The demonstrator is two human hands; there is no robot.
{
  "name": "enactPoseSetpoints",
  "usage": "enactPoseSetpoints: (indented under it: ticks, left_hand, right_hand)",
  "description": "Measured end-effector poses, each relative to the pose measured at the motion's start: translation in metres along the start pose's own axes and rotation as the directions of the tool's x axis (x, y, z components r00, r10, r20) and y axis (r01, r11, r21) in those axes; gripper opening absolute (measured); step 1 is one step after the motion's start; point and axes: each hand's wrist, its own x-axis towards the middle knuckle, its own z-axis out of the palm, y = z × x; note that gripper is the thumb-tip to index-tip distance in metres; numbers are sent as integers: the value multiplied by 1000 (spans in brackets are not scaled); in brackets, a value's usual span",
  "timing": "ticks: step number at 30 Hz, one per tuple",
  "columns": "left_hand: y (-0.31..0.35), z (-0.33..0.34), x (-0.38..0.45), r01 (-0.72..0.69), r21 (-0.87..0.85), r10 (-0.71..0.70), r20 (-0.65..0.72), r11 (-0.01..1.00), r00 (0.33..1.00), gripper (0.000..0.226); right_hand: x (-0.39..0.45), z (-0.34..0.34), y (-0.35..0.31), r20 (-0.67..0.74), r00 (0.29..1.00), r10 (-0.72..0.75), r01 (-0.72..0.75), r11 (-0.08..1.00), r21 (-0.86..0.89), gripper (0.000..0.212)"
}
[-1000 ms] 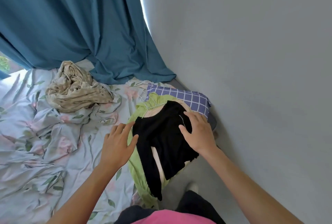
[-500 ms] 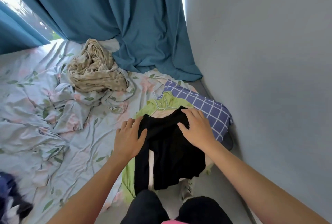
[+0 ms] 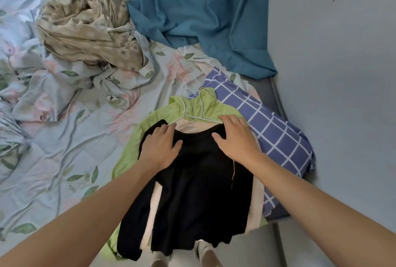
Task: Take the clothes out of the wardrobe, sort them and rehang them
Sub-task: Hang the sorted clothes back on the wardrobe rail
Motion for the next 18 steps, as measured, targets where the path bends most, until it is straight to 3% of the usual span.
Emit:
enactPoseSetpoints:
  ticks: [10, 18]
  left_hand:
    - [-29, 62, 92, 124, -82, -109, 163, 989, 981, 78]
    - [-29, 66, 85, 97, -270, -87, 46, 958, 995, 46]
  right_hand:
    - [78, 66, 26, 96, 995, 21, -9, 993, -117, 47]
    - [76, 59, 15, 53, 998, 20, -17, 998, -56, 24]
